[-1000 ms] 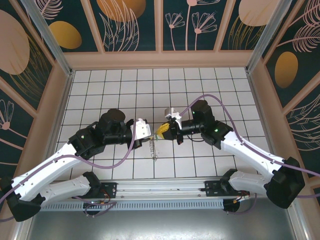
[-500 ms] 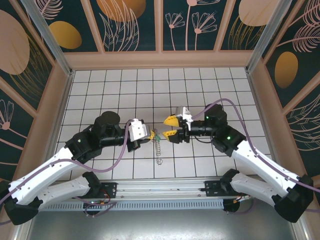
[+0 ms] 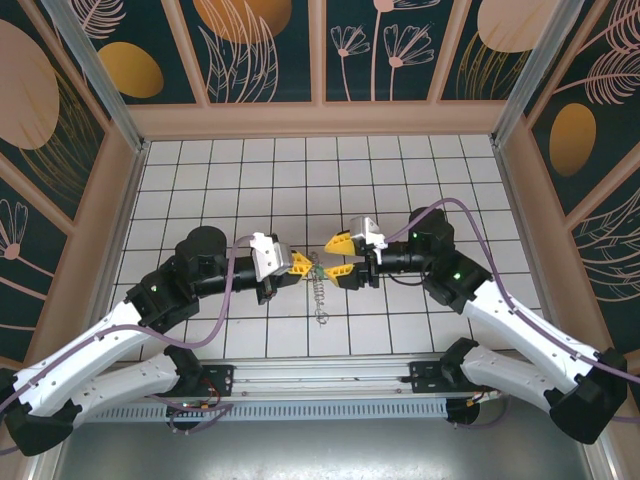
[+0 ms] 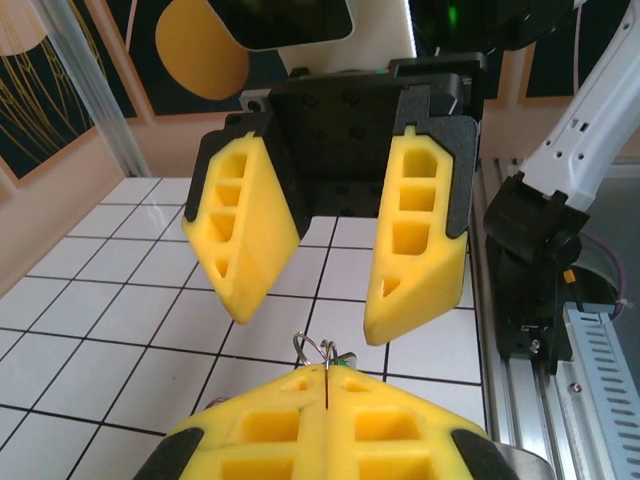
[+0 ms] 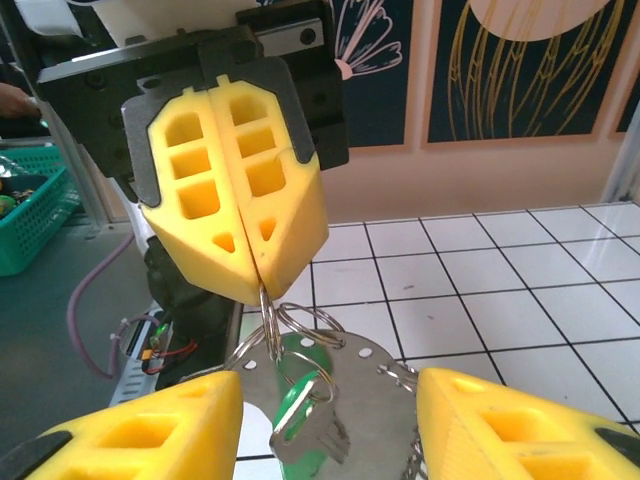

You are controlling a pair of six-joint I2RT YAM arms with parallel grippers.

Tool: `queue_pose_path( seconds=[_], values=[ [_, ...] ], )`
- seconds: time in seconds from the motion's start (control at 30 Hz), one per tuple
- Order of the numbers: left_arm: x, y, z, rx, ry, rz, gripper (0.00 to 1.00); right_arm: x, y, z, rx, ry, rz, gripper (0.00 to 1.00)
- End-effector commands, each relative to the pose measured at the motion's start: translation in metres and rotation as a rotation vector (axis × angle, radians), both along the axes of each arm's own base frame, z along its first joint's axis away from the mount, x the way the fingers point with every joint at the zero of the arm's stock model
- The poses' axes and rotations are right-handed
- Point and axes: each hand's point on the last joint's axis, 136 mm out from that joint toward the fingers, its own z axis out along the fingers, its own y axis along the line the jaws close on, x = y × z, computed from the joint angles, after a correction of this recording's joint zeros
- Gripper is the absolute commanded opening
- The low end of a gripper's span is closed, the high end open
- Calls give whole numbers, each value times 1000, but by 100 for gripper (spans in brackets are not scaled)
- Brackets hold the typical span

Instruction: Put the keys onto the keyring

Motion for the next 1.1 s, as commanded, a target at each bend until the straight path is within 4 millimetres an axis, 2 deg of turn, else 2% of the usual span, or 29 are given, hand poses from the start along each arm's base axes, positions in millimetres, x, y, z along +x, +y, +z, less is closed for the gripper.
queue_pose_path(
  seconds=[0.0, 0.47, 0.83, 1.07],
  values=[
    [-4, -2, 22, -85, -28, -20, 0, -13, 3, 29, 71, -51, 75, 48],
    [-5, -3, 26, -107, -33, -27, 0, -12, 13, 22, 53, -53, 105, 32],
    [-6, -5, 27, -133, -26, -38, 0, -11, 13, 23, 56, -78, 91, 1],
    [-2, -6, 9, -34, 10, -25, 0, -1, 13, 21, -9, -116, 35, 0]
  ],
)
